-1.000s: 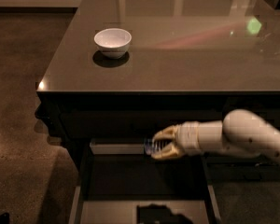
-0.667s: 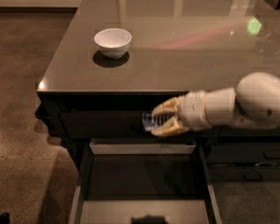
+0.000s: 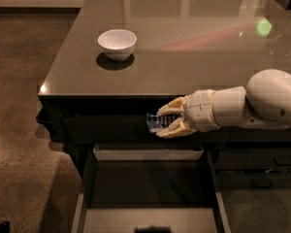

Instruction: Pick rxbar blueberry from middle drawer and place on counter

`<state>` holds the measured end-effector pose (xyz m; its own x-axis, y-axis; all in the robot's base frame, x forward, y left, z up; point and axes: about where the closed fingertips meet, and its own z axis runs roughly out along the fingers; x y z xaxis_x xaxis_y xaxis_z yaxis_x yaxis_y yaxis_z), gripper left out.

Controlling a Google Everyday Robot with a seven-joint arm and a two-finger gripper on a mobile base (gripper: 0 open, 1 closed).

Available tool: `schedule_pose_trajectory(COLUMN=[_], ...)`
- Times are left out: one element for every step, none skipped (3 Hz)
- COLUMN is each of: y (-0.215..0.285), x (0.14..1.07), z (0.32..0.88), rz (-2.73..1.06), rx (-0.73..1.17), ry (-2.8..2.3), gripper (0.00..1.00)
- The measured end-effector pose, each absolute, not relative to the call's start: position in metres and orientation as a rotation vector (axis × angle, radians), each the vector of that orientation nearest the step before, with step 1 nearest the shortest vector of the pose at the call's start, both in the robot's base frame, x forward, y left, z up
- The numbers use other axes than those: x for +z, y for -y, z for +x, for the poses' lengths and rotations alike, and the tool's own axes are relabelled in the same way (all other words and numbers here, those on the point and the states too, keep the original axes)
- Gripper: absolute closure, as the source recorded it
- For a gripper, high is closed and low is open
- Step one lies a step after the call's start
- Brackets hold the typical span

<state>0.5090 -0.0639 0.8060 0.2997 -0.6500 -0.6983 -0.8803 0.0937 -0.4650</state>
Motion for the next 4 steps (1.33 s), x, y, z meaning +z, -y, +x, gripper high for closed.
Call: schedule_pose_trajectory(y=[0.068,0.072,0.074,0.076], x=[0.853,0.924,0.970,0.983], z=[0.528,0.560,0.603,0.640], rz=[-1.633,-1.656,-1.667,-1.669], rx=[0.244,0.153,0.097,0.116], ry=[-1.381,-1.317,-1.296,-1.317], gripper=[1.00,1.00,1.00,1.00])
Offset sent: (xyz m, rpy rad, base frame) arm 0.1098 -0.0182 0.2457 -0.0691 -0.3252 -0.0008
